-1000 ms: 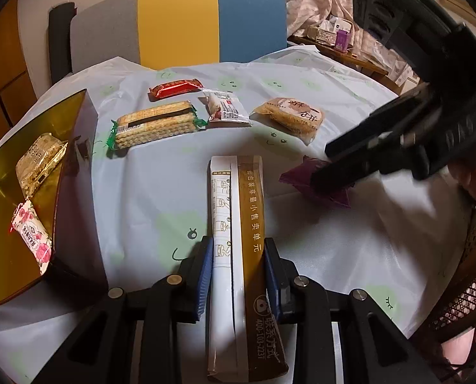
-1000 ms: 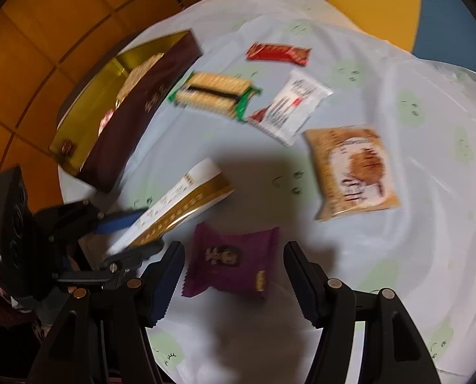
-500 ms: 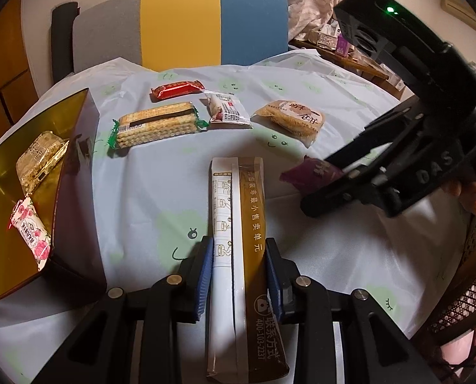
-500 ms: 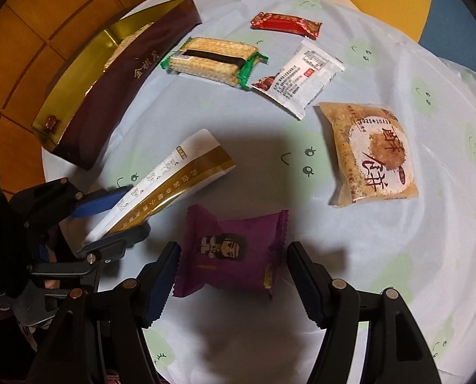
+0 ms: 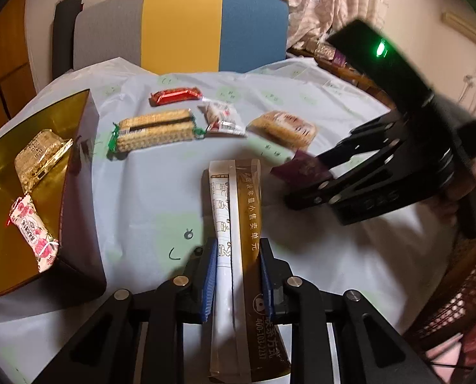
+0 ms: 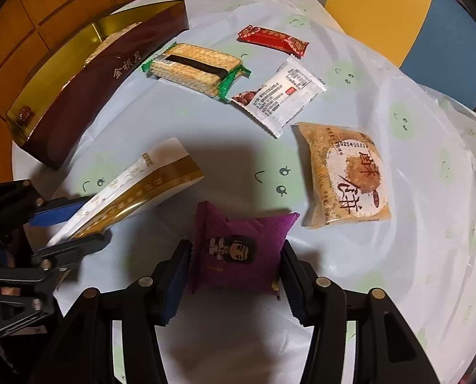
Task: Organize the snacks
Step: 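Carry the stick packet over the gold tin and open the left tool, then carry the purple packet over the gold tin and open the right tool, then reach the left tool to the green-wrapped cracker pack, then close the left tool on the cracker pack and lift it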
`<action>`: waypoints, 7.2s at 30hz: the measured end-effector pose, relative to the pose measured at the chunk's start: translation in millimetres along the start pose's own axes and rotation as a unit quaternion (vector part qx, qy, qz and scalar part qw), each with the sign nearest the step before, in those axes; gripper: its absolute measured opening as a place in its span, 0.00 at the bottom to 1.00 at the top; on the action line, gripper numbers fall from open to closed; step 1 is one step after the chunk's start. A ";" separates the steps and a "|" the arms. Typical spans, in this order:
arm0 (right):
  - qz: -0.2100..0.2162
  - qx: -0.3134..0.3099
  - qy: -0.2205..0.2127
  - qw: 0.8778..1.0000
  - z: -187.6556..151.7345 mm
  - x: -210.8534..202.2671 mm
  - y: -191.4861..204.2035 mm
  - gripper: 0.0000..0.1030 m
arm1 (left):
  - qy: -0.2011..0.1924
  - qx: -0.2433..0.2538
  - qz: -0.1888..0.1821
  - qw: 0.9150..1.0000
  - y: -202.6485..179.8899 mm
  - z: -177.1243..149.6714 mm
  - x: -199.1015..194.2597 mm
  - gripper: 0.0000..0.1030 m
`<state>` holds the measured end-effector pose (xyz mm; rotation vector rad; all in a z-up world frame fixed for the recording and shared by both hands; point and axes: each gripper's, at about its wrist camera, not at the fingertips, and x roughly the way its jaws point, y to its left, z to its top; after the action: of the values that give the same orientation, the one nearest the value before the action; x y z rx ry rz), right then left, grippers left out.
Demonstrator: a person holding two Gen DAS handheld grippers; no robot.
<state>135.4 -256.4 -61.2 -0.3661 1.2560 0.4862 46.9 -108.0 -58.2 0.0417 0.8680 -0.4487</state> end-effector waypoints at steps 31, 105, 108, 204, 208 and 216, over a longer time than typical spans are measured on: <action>-0.009 -0.008 -0.003 1.000 -1.0 1.8 0.0 0.55 | -0.045 -0.327 0.162 0.930 224.5 22.6 -77.3 0.30; 0.075 -0.044 -0.094 0.992 78.8 -67.8 62.4 0.45 | -0.033 0.047 -0.026 0.998 6.1 -34.2 -4.4 0.38; 0.108 -0.076 -0.103 0.986 97.5 -74.2 94.3 0.46 | -0.035 0.046 -0.027 0.998 6.7 -34.4 -4.2 0.39; -0.077 0.095 0.013 0.992 4.7 -5.0 -47.8 0.68 | 0.217 0.378 0.085 0.896 34.3 136.5 117.2 0.62; -0.075 0.092 0.012 0.993 5.2 -4.9 -45.0 0.68 | 0.212 0.359 0.068 0.907 41.4 147.6 124.6 0.66; -0.078 0.089 0.010 0.993 5.8 -7.0 -43.1 0.68 | 0.229 0.288 0.008 0.930 49.2 156.4 126.9 0.56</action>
<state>161.6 -290.7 -52.9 -0.3158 1.2689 0.2355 251.3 -143.3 -57.9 0.7186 1.1667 -0.6825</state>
